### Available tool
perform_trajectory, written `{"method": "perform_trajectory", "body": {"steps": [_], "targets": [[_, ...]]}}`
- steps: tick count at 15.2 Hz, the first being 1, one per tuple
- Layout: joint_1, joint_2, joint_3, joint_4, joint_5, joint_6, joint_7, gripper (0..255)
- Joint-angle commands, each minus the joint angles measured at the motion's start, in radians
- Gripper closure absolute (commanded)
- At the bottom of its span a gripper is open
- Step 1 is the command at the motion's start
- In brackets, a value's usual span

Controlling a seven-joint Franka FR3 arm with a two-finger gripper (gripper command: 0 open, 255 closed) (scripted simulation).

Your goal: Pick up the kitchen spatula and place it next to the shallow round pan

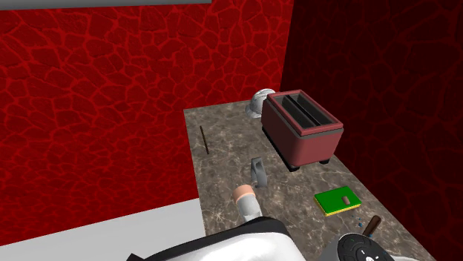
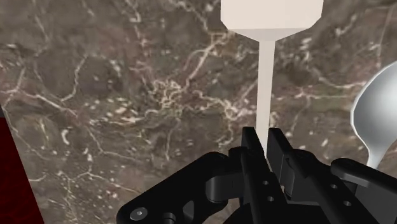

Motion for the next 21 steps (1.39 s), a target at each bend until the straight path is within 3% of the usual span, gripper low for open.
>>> {"method": "perform_trajectory", "body": {"steps": [1,6,7,12,16,21], "targets": [[0.0,0.003,-0.001,-0.003,0.0,0.006,-0.001,255],[0.0,0.003,-0.001,-0.003,0.0,0.006,-0.001,255],[0.0,0.003,-0.001,-0.003,0.0,0.006,-0.001,0],[0.0,0.003,-0.001,-0.003,0.0,0.006,-0.001,0],[-0.005,-0.077,0.029,0.067,-0.002,-0.143,0.009,0],[-0.006,-0.077,0.029,0.067,-0.002,-0.143,0.009,0]]}}
